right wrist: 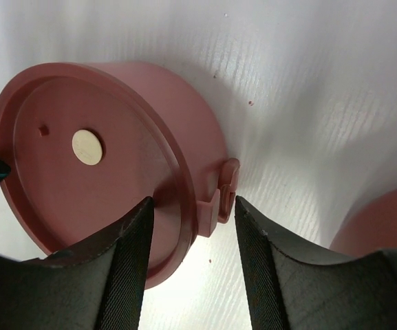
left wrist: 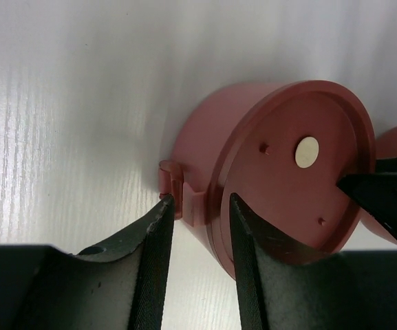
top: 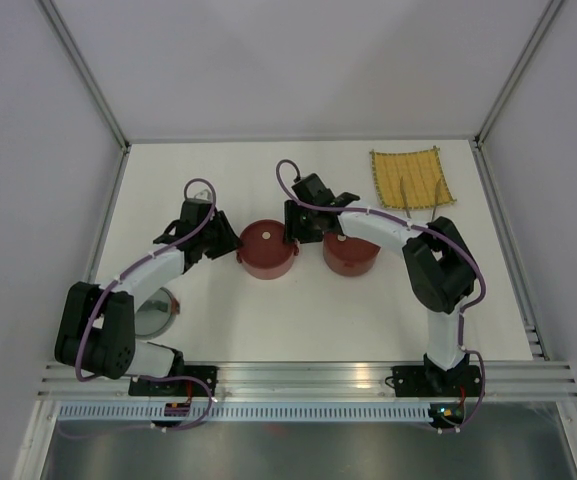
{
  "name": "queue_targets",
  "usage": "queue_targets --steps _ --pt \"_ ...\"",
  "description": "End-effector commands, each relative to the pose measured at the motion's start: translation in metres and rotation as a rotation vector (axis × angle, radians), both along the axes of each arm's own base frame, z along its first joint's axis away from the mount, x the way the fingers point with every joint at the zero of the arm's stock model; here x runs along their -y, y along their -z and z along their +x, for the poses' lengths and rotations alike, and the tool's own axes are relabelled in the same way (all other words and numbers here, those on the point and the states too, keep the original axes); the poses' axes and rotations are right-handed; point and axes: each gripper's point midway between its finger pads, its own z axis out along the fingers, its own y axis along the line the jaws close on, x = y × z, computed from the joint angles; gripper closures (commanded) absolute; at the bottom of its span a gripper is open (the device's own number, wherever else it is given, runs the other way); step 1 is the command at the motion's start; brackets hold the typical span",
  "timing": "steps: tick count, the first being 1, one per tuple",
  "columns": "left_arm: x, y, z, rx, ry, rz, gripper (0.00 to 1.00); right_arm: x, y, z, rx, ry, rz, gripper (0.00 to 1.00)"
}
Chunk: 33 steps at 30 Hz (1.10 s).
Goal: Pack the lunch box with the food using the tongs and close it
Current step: Close the box lid on the packing box.
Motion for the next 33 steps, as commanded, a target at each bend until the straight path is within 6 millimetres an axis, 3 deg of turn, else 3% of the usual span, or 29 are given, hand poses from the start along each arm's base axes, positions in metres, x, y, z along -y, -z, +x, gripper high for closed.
queue_targets --steps 1,7,12,18,23,26,27,29,33 --pt "0.009 -0.009 0.008 0.054 0.007 -0.068 0.57 -0.007 0.005 -0.003 -0.035 0.012 0.053 0.45" --pt "0.006 -0.006 0.012 0.079 -0.004 -0.057 0.59 -0.009 0.011 -0.004 -0.045 0.031 0.067 0.51" --pt "0.003 0.002 0.013 0.067 -0.012 -0.033 0.62 -0.009 0.011 -0.002 -0.040 0.034 0.059 0.71" --pt "0.001 0.009 0.011 0.048 -0.006 -0.016 0.66 -0.011 0.003 0.005 -0.012 0.020 0.055 0.83" --pt "-0.001 0.000 0.008 0.057 -0.005 -0.009 0.67 -0.013 -0.003 0.019 0.036 -0.023 0.003 0.68" --pt "-0.016 -0.011 0.010 0.065 -0.044 0.065 0.66 -0.010 -0.015 0.032 0.070 -0.057 -0.068 0.52" --pt "-0.022 -0.017 0.012 0.075 -0.063 0.094 0.64 -0.013 -0.033 0.046 0.121 -0.048 -0.067 0.45" --pt "-0.026 -0.035 0.017 0.104 -0.063 0.124 0.58 -0.013 -0.048 0.055 0.157 -0.065 -0.073 0.38" --pt "-0.020 -0.078 0.025 0.181 -0.031 0.104 0.49 0.000 -0.096 0.085 0.206 -0.061 -0.011 0.18"
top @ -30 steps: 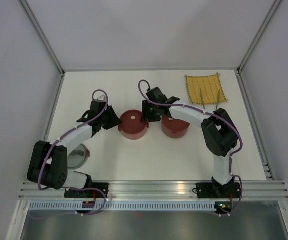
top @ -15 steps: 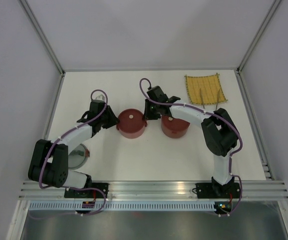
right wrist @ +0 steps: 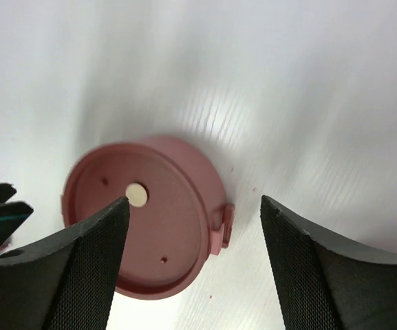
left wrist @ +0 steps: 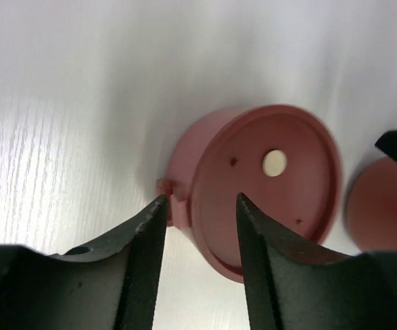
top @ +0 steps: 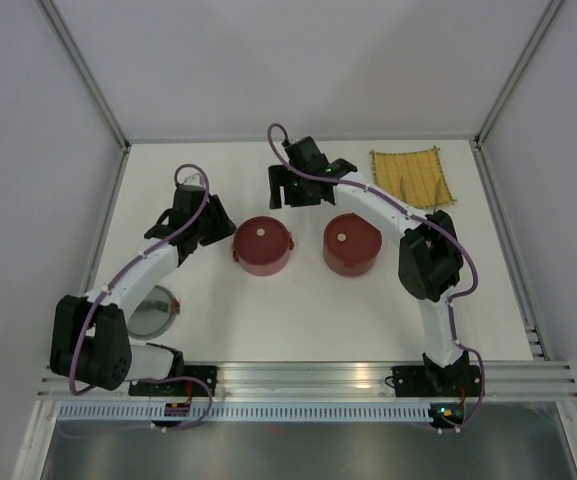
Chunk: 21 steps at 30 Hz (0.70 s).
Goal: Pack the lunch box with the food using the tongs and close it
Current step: Close the box lid on the packing box, then adjust the packing box at the center of the board.
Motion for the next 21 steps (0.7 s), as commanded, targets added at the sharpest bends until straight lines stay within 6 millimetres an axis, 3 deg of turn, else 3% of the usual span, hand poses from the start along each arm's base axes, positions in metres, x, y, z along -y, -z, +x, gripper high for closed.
queue_targets --steps 1,4,5,7,8,10,11,12,13,14,15,17,21 --pt "0.000 -0.063 0.014 0.135 0.029 0.016 0.48 0.023 -0.054 0.030 0.085 0.000 0.017 0.17" --pt "0.011 -0.091 0.012 0.182 0.068 -0.030 0.47 0.048 -0.090 0.042 0.157 0.020 0.010 0.14" --pt "0.016 -0.098 0.010 0.191 0.081 -0.052 0.46 0.064 -0.103 0.045 0.184 0.038 -0.005 0.14" --pt "0.033 -0.114 0.005 0.223 0.123 -0.085 0.46 0.090 -0.105 0.049 0.195 0.086 -0.050 0.13" --pt "0.042 -0.119 0.002 0.226 0.142 -0.105 0.45 0.113 -0.110 0.053 0.200 0.130 -0.061 0.12" --pt "0.072 -0.128 -0.005 0.238 0.211 -0.133 0.45 0.144 -0.087 0.048 0.135 0.183 -0.081 0.12" --pt "0.083 -0.129 -0.008 0.236 0.228 -0.145 0.45 0.171 -0.096 0.053 0.157 0.239 -0.058 0.13" --pt "0.103 -0.132 -0.015 0.240 0.276 -0.159 0.45 0.188 -0.066 0.041 0.090 0.276 -0.074 0.14" --pt "0.114 -0.133 -0.016 0.244 0.294 -0.174 0.45 0.196 -0.061 0.035 0.071 0.281 -0.047 0.14" --pt "0.126 -0.127 -0.018 0.220 0.307 -0.197 0.45 0.216 -0.072 0.036 0.107 0.325 -0.011 0.15" --pt "0.142 -0.124 -0.025 0.208 0.342 -0.217 0.46 0.226 -0.049 0.022 0.056 0.342 -0.018 0.15" --pt "0.163 -0.117 -0.027 0.189 0.369 -0.255 0.46 0.242 -0.037 0.007 0.034 0.387 -0.003 0.16" --pt "0.204 -0.105 -0.041 0.152 0.430 -0.288 0.48 0.248 -0.023 -0.011 0.021 0.427 0.014 0.19"
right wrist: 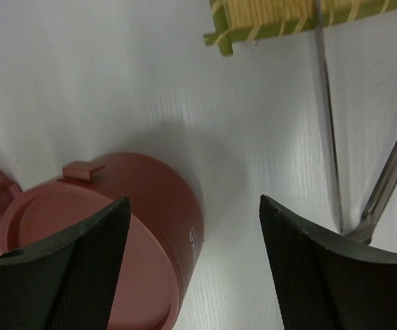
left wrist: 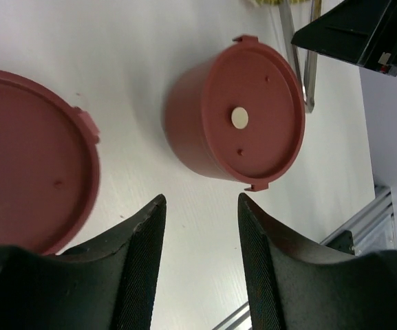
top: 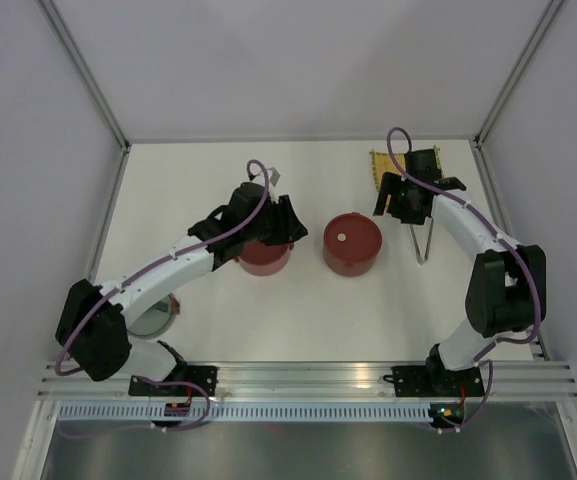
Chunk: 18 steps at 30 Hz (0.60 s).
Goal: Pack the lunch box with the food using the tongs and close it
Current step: Adjust the packing box at the center of the board.
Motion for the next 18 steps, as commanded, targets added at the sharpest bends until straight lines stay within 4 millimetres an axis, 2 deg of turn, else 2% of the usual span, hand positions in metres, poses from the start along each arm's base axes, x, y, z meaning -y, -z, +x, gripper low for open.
queue_targets --steps 1,2,3,9,12,13,14,16,18 --pt "0.039 -0.011 -0.002 -0.013 0.028 -0.099 0.49 -0.019 -0.023 -0.002 0.105 -0.002 0.089 0.19" --pt "0.046 -0.007 -0.006 -0.018 0.034 -0.094 0.50 -0.021 -0.015 -0.006 0.099 -0.003 0.104 0.21" --pt "0.050 0.005 -0.006 -0.044 0.027 -0.078 0.52 -0.023 -0.014 -0.008 0.098 -0.001 0.118 0.22" --pt "0.070 0.029 -0.012 -0.084 0.009 -0.076 0.58 -0.027 -0.007 -0.016 0.124 -0.032 0.142 0.24" --pt "0.076 0.036 -0.005 -0.071 -0.027 -0.050 0.59 -0.032 -0.001 -0.015 0.116 -0.051 0.159 0.28" --pt "0.078 0.046 -0.001 -0.081 -0.040 -0.030 0.59 -0.034 0.003 -0.014 0.111 -0.055 0.166 0.33" --pt "0.080 0.045 0.003 -0.073 -0.047 -0.027 0.61 -0.036 0.004 -0.014 0.108 -0.058 0.179 0.34" --pt "0.078 0.059 0.009 -0.081 -0.077 0.009 0.62 -0.039 0.005 -0.015 0.104 -0.069 0.196 0.40" --pt "0.078 0.062 0.016 -0.071 -0.098 0.023 0.62 -0.038 0.008 -0.018 0.099 -0.074 0.191 0.42"
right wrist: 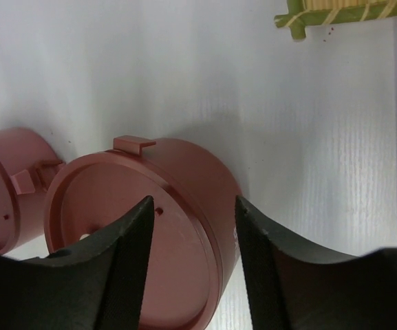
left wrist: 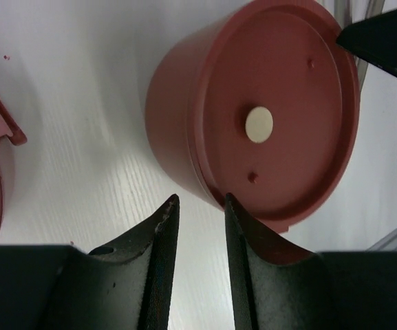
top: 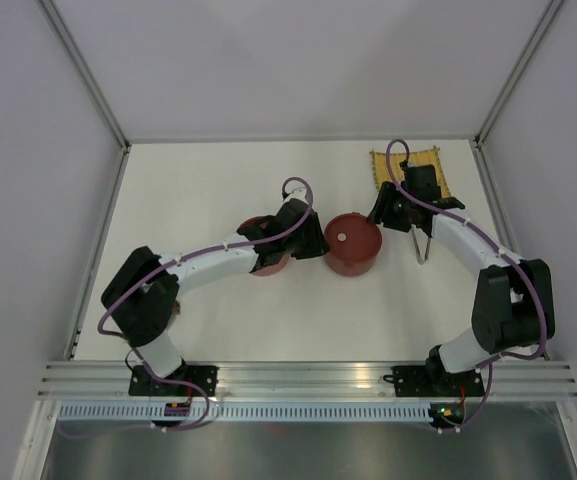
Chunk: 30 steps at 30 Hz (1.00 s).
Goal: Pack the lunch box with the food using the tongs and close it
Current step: Adjust the packing box at the center of the board.
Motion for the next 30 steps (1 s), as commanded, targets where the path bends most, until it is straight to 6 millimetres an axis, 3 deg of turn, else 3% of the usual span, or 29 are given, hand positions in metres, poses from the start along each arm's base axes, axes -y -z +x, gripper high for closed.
queue_targets --steps 1,9,12,14,15,16,19,25,30 --pt "0.008 -0.007 0.024 0.054 -0.073 -0.009 0.62 -0.006 -0.003 0.002 0.035 -0.023 0.034 0.45" --pt "0.020 0.001 0.047 0.087 -0.074 0.041 0.63 0.001 0.002 -0.021 0.025 -0.010 0.016 0.50" --pt "0.013 0.008 0.054 0.100 -0.078 0.102 0.66 0.003 0.014 -0.033 -0.009 0.001 0.016 0.61" --pt "0.013 0.007 0.061 0.109 -0.031 0.104 0.71 0.002 0.022 -0.040 -0.026 0.013 0.022 0.75" --pt "0.014 0.017 0.065 0.121 0.045 0.146 0.73 0.005 0.024 -0.042 -0.026 0.026 0.012 0.79" --pt "0.020 0.006 0.073 0.117 0.108 0.103 0.74 0.002 0.026 -0.048 -0.035 0.026 0.009 0.85" --pt "0.024 0.005 0.083 0.126 0.246 0.084 0.76 -0.005 0.029 -0.063 -0.059 0.047 -0.005 0.91" --pt "0.040 0.009 0.095 0.128 0.388 0.084 0.76 -0.032 0.028 -0.100 -0.088 0.112 0.004 0.92" --pt "0.047 0.012 0.100 0.145 0.435 0.090 0.76 -0.041 0.012 -0.114 -0.074 0.146 0.056 0.87"
